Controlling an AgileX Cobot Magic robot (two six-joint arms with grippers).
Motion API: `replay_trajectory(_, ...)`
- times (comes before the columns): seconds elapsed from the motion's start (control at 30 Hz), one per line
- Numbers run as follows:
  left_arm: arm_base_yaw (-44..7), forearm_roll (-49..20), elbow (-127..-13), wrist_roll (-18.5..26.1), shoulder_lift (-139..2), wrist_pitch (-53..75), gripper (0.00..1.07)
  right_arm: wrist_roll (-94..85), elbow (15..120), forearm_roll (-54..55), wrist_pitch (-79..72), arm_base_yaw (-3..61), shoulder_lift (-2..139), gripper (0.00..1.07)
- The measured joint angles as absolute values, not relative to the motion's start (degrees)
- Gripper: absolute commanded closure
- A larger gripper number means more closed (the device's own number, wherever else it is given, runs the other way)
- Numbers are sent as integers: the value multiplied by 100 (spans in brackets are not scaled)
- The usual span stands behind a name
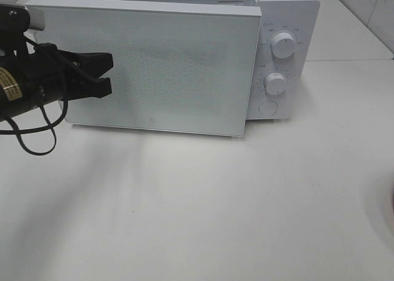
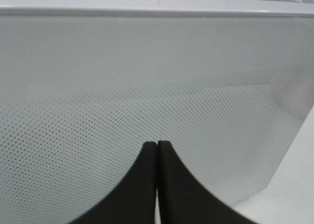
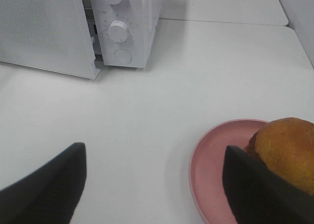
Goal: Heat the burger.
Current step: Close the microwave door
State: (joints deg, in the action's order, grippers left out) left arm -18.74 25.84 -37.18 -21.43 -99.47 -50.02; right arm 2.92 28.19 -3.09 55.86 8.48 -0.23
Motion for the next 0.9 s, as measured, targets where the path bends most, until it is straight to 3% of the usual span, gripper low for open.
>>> replay_trajectory(0.37, -2326, 2126, -4251, -2131, -10308, -4836, 107, 292, 2819, -309, 5586, 848, -23, 32)
replay_trajectory(0.57, -2647, 1960, -4819, -1908, -10497, -4326, 107, 292, 2819, -309, 5586, 848, -23, 32)
replay_trajectory(0.9, -2813, 1902, -5294, -1891, -10783, -4079, 107, 292, 2819, -304, 5586, 848, -23, 32)
